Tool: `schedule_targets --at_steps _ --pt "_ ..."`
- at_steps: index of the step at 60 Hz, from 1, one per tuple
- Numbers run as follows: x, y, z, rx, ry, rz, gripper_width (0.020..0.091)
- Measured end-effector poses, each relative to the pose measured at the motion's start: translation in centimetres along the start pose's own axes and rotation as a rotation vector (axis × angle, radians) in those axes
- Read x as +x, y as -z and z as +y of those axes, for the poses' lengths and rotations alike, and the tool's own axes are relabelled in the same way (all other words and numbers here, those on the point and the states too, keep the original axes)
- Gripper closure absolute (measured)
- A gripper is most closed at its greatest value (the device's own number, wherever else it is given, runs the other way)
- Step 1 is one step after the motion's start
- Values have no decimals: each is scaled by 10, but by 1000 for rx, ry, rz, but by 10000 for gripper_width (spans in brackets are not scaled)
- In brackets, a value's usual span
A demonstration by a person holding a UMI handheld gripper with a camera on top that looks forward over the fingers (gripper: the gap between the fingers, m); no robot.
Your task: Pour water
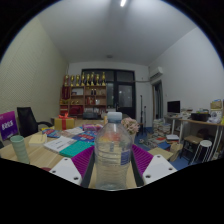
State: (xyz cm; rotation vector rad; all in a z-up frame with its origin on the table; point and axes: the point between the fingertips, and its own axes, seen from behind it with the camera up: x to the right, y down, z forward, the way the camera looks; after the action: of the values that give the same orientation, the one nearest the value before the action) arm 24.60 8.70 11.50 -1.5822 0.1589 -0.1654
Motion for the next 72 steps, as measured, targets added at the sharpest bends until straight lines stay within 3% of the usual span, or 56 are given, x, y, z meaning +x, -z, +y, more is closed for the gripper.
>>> schedule_targets --at_steps 5,11,17,24,35,47,59,72 --pt "-7 -6 3 20 13 -3 473" --pt "-11 -6 2 29 33 -2 563" --pt "-21 -4 -2 4 103 6 602" --pt "-44 9 -52 40 406 -13 601" --pt "-128 24 -123 188 1110 -10 602" --pt "-240 43 -113 368 1861 -17 598" --pt "-294 40 -76 429 2273 -31 595" --pt "-305 28 -82 401 2395 -77 596"
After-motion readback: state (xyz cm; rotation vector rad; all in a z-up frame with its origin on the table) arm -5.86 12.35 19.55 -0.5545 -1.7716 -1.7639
